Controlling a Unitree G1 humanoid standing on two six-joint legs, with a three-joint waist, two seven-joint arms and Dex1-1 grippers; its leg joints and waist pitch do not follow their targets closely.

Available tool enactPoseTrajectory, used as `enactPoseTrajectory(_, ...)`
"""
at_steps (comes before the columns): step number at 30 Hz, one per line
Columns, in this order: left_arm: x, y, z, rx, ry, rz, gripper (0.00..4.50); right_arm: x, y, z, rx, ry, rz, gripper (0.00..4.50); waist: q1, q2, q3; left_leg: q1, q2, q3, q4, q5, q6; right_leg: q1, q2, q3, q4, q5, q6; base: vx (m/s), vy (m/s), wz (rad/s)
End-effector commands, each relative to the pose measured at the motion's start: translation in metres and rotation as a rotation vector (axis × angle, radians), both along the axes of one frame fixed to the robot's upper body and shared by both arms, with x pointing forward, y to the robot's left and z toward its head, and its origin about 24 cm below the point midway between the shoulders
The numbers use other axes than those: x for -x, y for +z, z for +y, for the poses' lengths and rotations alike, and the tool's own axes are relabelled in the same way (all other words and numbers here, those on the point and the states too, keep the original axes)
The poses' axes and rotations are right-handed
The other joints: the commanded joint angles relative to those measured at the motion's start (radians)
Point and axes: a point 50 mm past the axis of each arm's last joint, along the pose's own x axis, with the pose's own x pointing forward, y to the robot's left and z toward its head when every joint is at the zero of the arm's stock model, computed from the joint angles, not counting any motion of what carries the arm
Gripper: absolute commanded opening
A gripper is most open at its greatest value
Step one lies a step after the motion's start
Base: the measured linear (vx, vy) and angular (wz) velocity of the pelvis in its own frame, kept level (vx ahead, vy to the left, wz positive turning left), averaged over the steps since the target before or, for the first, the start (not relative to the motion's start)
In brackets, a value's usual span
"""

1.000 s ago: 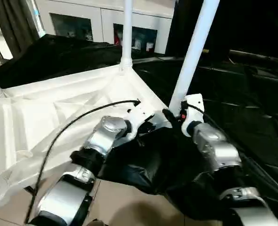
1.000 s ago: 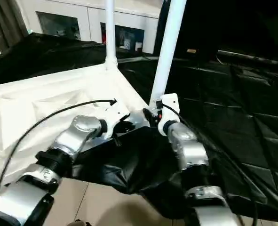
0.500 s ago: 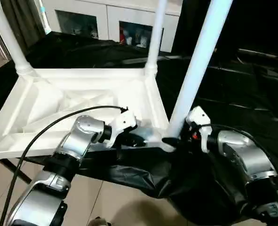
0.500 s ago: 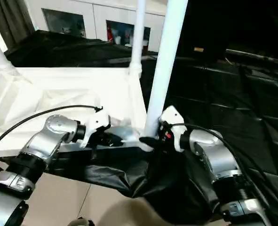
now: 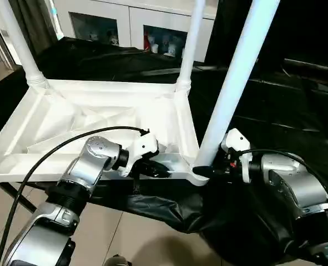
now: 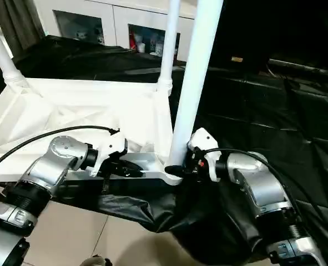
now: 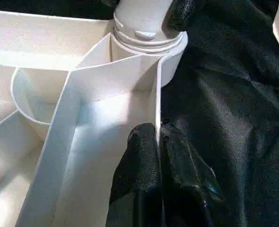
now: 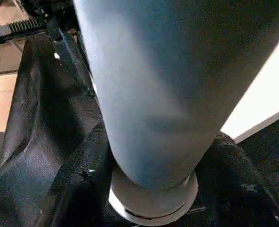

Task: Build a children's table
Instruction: Rotate leg to tighten

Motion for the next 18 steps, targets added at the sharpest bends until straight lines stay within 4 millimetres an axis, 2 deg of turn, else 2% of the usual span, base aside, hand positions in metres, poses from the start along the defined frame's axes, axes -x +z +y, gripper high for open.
enactPoseTrajectory(1,0.002,0.004,-0.014,0.068,-0.027,-0.026,0.00,0.004,-0.008,0.012,-0.020,0.023,0.037,2.09,-0.002,-0.009,-0.053,0.010,0.022,-0.002,-0.057,-0.217,0.050,0.044,-0.046,0.032,-0.069,-0.149,-0.210,0.000,0.000,0.00)
enactPoseTrajectory(6,-0.007,-0.001,-0.018,0.039,0.093,-0.060,0.00,-0.003,-0.023,0.016,-0.050,-0.156,0.074,2.02,-0.005,-0.007,-0.050,0.011,0.022,-0.004,-0.064,-0.253,0.026,0.042,-0.047,0.032,-0.077,-0.218,-0.191,0.000,0.000,0.00)
enactPoseTrajectory(7,-0.009,-0.002,-0.019,0.030,0.127,-0.067,0.00,-0.004,-0.028,0.018,-0.046,-0.201,0.081,2.02,-0.008,-0.004,-0.047,0.013,0.021,-0.005,-0.067,-0.280,0.013,0.037,-0.047,0.032,-0.083,-0.260,-0.181,0.000,0.000,0.00)
enactPoseTrajectory(9,-0.014,-0.005,-0.023,0.016,0.195,-0.082,0.00,-0.007,-0.035,0.022,-0.041,-0.283,0.089,2.01,-0.012,-0.006,-0.048,0.014,0.020,-0.008,-0.070,-0.304,-0.006,0.038,-0.048,0.032,-0.088,-0.311,-0.162,0.000,0.000,0.00)
enactPoseTrajectory(10,-0.018,-0.006,-0.028,0.009,0.254,-0.091,0.00,-0.010,-0.040,0.026,-0.040,-0.357,0.093,2.01,-0.014,0.000,-0.048,0.018,0.020,-0.010,-0.071,-0.330,-0.017,0.034,-0.050,0.032,-0.092,-0.342,-0.154,0.000,0.000,0.00)
enactPoseTrajectory(12,-0.024,-0.009,-0.042,0.007,0.373,-0.097,0.00,-0.018,-0.050,0.036,-0.029,-0.547,0.106,2.00,-0.024,-0.003,-0.047,0.018,0.017,-0.012,-0.074,-0.361,-0.034,0.030,-0.050,0.031,-0.097,-0.399,-0.140,0.000,0.000,0.00)
enactPoseTrajectory(13,-0.024,-0.009,-0.042,0.007,0.374,-0.097,0.00,-0.018,-0.050,0.036,-0.029,-0.550,0.106,2.00,-0.026,-0.004,-0.046,0.018,0.016,-0.013,-0.074,-0.368,-0.036,0.030,-0.050,0.031,-0.100,-0.417,-0.133,0.000,0.000,0.00)
enactPoseTrajectory(14,-0.025,-0.010,-0.054,0.013,0.416,-0.104,0.00,-0.023,-0.056,0.041,-0.012,-0.683,0.114,2.00,-0.029,-0.004,-0.046,0.022,0.016,-0.014,-0.074,-0.382,-0.038,0.024,-0.052,0.032,-0.105,-0.447,-0.124,0.000,0.000,0.00)
enactPoseTrajectory(15,-0.026,-0.010,-0.060,0.017,0.434,-0.107,0.00,-0.026,-0.057,0.044,-0.014,-0.738,0.123,2.00,-0.032,0.000,-0.045,0.023,0.015,-0.018,-0.074,-0.400,-0.039,0.024,-0.052,0.030,-0.108,-0.478,-0.114,0.000,0.000,0.00)
enactPoseTrajectory(18,-0.024,-0.010,-0.075,0.032,0.444,-0.105,0.00,-0.031,-0.059,0.053,-0.040,-0.821,0.147,2.00,-0.036,-0.001,-0.046,0.021,0.014,-0.020,-0.076,-0.412,-0.037,0.024,-0.051,0.028,-0.112,-0.495,-0.100,0.000,0.000,0.00)
